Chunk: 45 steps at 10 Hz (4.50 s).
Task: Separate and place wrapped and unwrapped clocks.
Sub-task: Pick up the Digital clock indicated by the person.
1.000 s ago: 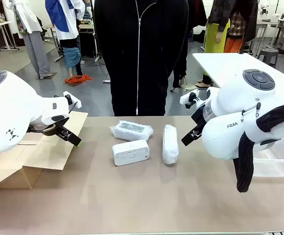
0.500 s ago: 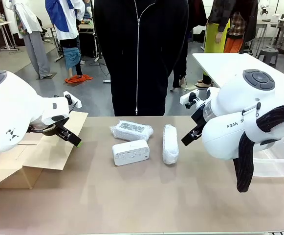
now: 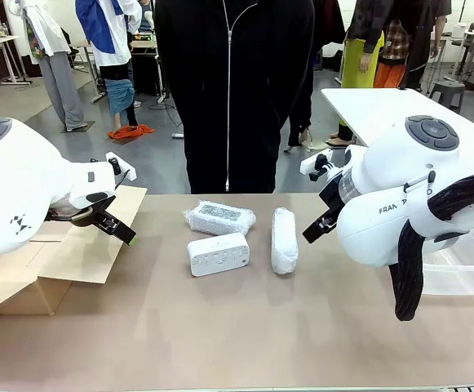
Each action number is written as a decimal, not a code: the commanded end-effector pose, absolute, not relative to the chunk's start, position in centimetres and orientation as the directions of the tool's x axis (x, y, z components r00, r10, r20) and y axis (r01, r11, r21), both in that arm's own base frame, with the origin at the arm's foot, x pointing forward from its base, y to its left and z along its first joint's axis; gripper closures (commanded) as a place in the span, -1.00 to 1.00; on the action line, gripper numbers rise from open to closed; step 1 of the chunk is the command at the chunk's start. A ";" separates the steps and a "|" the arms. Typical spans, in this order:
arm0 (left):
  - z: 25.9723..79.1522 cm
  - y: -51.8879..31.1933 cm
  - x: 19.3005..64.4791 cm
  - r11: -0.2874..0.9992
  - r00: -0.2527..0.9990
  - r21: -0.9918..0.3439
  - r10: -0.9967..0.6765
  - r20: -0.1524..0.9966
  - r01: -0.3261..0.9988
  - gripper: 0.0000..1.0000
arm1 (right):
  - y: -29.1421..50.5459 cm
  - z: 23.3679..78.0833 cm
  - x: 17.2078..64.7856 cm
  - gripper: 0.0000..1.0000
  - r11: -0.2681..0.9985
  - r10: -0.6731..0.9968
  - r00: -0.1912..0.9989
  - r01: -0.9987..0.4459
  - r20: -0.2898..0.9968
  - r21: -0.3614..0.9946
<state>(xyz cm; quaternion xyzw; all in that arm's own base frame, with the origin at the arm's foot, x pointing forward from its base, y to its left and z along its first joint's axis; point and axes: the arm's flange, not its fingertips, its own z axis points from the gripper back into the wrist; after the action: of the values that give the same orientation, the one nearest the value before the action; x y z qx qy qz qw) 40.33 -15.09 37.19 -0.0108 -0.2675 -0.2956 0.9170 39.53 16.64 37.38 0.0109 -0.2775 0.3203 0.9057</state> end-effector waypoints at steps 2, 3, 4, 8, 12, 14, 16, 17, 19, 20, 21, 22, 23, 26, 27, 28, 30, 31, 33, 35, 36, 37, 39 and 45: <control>37.2 -15.0 40.3 0.826 0.683 0.138 -0.536 0.497 0.547 -1.00 | 16.6 37.4 39.5 -1.00 0.795 0.574 0.641 -0.586 0.510 -0.158; 37.2 -15.1 40.3 0.825 0.682 0.138 -0.537 0.497 0.548 -1.00 | 16.5 38.0 39.8 -1.00 0.773 0.595 0.619 -0.615 0.513 -0.155; 38.3 -15.1 40.3 0.825 0.679 0.154 -0.541 0.497 0.544 -1.00 | 16.4 39.1 40.1 -1.00 0.763 0.599 0.609 -0.631 0.520 -0.140; 43.4 -14.8 38.4 0.779 0.614 0.195 -0.599 0.514 0.596 -1.00 | 14.3 43.7 41.0 -1.00 0.708 0.635 0.540 -0.692 0.552 -0.139; 48.0 -13.1 35.4 0.686 0.511 0.211 -0.680 0.525 0.696 -1.00 | 10.5 47.8 41.7 -1.00 0.621 0.653 0.450 -0.779 0.609 -0.091; 50.3 -11.5 34.3 0.609 0.428 0.231 -0.733 0.528 0.758 -1.00 | 8.8 49.2 42.1 -1.00 0.578 0.639 0.403 -0.814 0.655 -0.063; 52.2 -9.5 33.2 0.562 0.372 0.241 -0.755 0.540 0.791 -1.00 | 7.1 49.4 43.2 -1.00 0.520 0.611 0.342 -0.854 0.714 -0.036; 53.0 -8.5 32.4 0.548 0.355 0.245 -0.760 0.544 0.800 -1.00 | 6.0 49.4 43.7 -1.00 0.498 0.602 0.321 -0.867 0.731 -0.030; 55.0 -6.2 31.0 0.503 0.300 0.244 -0.768 0.566 0.829 -1.00 | 3.4 48.9 45.0 -1.00 0.436 0.586 0.260 -0.900 0.767 -0.028; 55.7 -4.9 30.8 0.494 0.281 0.247 -0.765 0.579 0.834 -1.00 | 2.1 48.6 45.4 -1.00 0.425 0.577 0.251 -0.905 0.777 -0.022; 56.4 -3.6 31.0 0.482 0.269 0.237 -0.761 0.590 0.843 -1.00 | 0.9 48.4 45.6 -1.00 0.419 0.567 0.242 -0.908 0.787 -0.023; 56.9 -2.2 31.0 0.465 0.258 0.212 -0.753 0.606 0.859 -1.00 | -0.6 48.4 45.8 -1.00 0.433 0.573 0.239 -0.900 0.784 -0.042; 57.3 -1.1 30.9 0.452 0.245 0.196 -0.742 0.624 0.870 -1.00 | -1.8 48.4 46.0 -1.00 0.440 0.597 0.223 -0.894 0.771 -0.081; 58.1 0.6 30.8 0.398 0.221 0.161 -0.751 0.622 0.903 -1.00 | -3.9 49.0 46.3 -1.00 0.425 0.690 0.206 -0.891 0.694 -0.159; 58.5 0.8 30.9 0.383 0.214 0.149 -0.751 0.624 0.912 -1.00 | -3.9 48.9 46.3 -1.00 0.419 0.704 0.202 -0.892 0.681 -0.168; 58.6 0.8 30.8 0.375 0.212 0.153 -0.764 0.609 0.914 -1.00 | -3.7 48.9 46.2 -1.00 0.398 0.717 0.188 -0.901 0.671 -0.172; 58.9 1.4 30.9 0.372 0.209 0.178 -0.788 0.579 0.911 -1.00 | -3.7 49.0 46.0 -1.00 0.369 0.742 0.159 -0.908 0.651 -0.198; 59.1 2.1 30.7 0.345 0.171 0.193 -0.787 0.593 0.918 -1.00 | -4.0 49.2 46.0 -1.00 0.360 0.736 0.148 -0.912 0.660 -0.197; 59.2 3.2 30.8 0.327 0.142 0.206 -0.783 0.605 0.922 -1.00 | -4.4 48.9 46.2 -1.00 0.364 0.729 0.154 -0.912 0.667 -0.187; 59.2 3.9 31.1 0.317 0.122 0.217 -0.778 0.617 0.923 -1.00 | -4.6 48.4 46.1 -1.00 0.365 0.730 0.168 -0.916 0.663 -0.169; 59.1 3.8 31.3 0.335 0.135 0.219 -0.774 0.618 0.916 -1.00 | -4.6 48.2 46.0 -1.00 0.377 0.726 0.179 -0.911 0.664 -0.166; 59.2 3.3 30.6 0.342 0.147 0.225 -0.786 0.601 0.912 -1.00 | -4.3 48.7 45.8 -1.00 0.389 0.722 0.185 -0.905 0.667 -0.171; 59.2 3.3 30.6 0.342 0.147 0.225 -0.786 0.601 0.912 -1.00 | -4.3 48.7 45.8 -1.00 0.389 0.722 0.185 -0.905 0.667 -0.171; 59.2 3.3 30.6 0.342 0.147 0.225 -0.786 0.601 0.912 -1.00 | -4.3 48.7 45.8 -1.00 0.389 0.722 0.185 -0.905 0.667 -0.171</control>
<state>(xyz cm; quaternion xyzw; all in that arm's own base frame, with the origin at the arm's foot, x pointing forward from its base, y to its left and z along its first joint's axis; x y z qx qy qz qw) 30.52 3.16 59.34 -0.0915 -0.3267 -0.5583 0.7571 45.82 -4.34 48.60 0.1324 -0.3441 0.5359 0.7596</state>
